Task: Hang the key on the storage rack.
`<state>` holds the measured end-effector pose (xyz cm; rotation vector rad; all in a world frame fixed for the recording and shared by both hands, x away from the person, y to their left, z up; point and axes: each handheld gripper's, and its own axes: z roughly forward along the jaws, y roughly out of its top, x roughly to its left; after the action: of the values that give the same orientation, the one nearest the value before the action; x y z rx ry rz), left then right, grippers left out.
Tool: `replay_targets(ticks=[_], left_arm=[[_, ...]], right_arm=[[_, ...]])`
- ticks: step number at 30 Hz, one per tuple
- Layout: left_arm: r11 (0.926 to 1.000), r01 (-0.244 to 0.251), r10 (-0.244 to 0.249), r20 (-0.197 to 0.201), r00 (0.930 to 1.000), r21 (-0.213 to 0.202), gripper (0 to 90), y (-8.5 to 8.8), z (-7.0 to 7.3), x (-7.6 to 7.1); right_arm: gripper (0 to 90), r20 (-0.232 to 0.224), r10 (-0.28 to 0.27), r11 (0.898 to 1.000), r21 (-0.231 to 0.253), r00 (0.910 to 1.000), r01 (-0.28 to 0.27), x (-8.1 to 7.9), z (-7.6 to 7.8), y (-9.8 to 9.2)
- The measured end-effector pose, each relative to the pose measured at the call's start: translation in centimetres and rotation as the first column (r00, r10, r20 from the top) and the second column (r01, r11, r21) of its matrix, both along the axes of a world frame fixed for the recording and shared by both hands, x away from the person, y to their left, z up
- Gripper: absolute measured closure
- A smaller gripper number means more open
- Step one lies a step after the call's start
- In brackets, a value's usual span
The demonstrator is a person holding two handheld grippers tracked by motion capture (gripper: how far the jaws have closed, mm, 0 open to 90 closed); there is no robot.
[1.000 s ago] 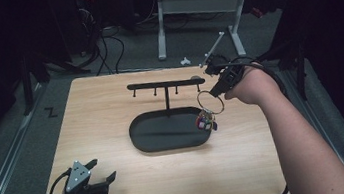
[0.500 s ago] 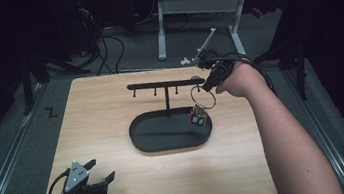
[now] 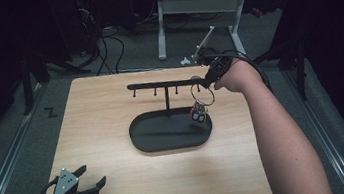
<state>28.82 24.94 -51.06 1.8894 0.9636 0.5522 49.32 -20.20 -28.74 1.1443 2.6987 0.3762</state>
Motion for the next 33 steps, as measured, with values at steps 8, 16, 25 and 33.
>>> replay_targets(ticks=[8, 16, 25, 33], left_arm=[[1.0000, -0.002, 0.002, -0.003, 1.0000, 0.000, 20.1, 0.1, 0.0, -0.1], [0.9999, 0.012, -0.012, -0.004, 0.9999, 0.001, 20.1, -0.3, 0.0, 0.1], [0.9999, 0.012, -0.012, -0.004, 0.9999, 0.002, 20.0, -0.2, 0.0, 0.1], [0.9999, 0.015, -0.015, -0.001, 0.9999, 0.004, 20.0, -0.3, 0.0, 0.2]], right_arm=[[87.6, -0.014, -0.013, 1.000, 0.019, 0.9998, 0.013, 0.4, -0.5, -0.4], [87.0, -0.006, -0.037, 0.999, 0.025, 0.9993, 0.037, 0.9, -1.3, -0.2], [81.0, 0.040, -0.016, 0.999, 0.034, 0.9991, 0.015, 0.9, -0.7, 1.3], [74.5, 0.049, -0.046, 0.998, 0.041, 0.9977, 0.044, 0.4, -0.7, 2.1]])
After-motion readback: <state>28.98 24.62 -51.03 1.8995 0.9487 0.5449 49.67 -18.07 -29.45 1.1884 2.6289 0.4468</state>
